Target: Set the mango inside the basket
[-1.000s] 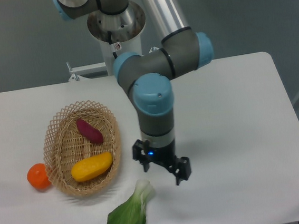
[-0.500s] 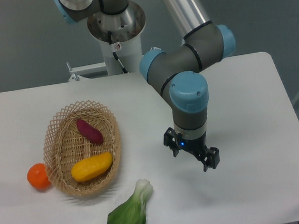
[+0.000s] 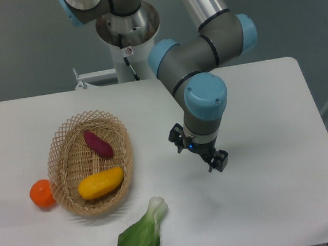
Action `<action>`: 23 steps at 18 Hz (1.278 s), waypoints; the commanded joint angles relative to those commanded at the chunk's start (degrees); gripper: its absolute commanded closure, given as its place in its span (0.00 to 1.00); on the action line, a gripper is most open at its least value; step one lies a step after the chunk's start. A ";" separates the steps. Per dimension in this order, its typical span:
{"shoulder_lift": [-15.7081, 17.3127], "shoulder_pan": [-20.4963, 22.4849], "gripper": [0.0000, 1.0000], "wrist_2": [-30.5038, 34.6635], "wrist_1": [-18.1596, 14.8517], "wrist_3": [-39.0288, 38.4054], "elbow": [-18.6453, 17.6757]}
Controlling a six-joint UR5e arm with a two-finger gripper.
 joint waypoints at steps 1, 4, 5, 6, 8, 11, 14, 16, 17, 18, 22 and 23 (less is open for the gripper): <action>-0.27 1.67 0.00 -0.26 0.00 1.66 1.14; -0.80 2.21 0.00 0.00 0.34 4.48 1.60; -1.67 3.43 0.00 0.09 0.78 5.79 1.60; -2.73 5.44 0.00 0.09 2.01 7.20 1.94; -3.35 7.56 0.00 0.00 4.82 8.44 2.47; -3.44 8.80 0.00 0.09 5.36 8.44 2.39; -3.53 9.68 0.00 0.09 5.53 8.53 2.82; -3.44 10.03 0.00 0.09 5.53 8.71 2.74; -3.44 10.12 0.00 0.09 5.53 8.79 2.74; -3.35 10.12 0.00 0.09 5.62 8.79 2.74; -3.44 10.12 0.00 0.09 5.62 8.79 3.09; -3.44 10.12 0.00 0.09 5.62 8.79 3.18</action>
